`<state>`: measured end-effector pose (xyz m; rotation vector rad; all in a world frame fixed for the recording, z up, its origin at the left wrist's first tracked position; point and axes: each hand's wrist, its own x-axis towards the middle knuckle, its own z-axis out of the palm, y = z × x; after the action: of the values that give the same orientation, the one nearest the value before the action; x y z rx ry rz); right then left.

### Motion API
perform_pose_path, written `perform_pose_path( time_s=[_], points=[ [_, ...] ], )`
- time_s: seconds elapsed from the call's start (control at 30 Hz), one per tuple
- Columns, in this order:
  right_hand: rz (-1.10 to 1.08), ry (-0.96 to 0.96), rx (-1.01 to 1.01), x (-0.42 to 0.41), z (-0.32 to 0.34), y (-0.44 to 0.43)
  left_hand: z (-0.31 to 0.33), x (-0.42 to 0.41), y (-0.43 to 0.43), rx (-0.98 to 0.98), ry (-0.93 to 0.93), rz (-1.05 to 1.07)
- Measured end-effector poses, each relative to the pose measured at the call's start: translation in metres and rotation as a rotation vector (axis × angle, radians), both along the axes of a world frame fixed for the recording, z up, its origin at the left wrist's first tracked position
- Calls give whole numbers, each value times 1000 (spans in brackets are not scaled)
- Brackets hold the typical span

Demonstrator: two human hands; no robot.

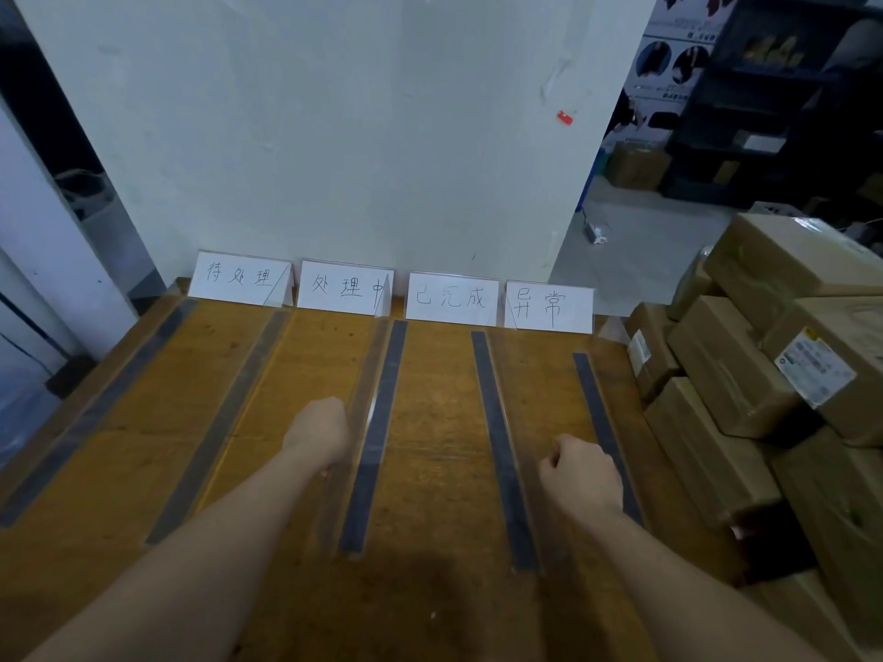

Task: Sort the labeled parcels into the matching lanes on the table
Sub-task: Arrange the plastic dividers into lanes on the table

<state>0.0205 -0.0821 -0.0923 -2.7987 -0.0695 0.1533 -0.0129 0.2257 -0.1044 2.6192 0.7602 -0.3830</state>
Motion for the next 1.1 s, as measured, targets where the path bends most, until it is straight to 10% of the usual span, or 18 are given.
perform_pose_path(
  time_s=[1.1],
  points=[
    [-6,20,18,5,-1,5,-5,4,-4,-8,16,-6]
  ],
)
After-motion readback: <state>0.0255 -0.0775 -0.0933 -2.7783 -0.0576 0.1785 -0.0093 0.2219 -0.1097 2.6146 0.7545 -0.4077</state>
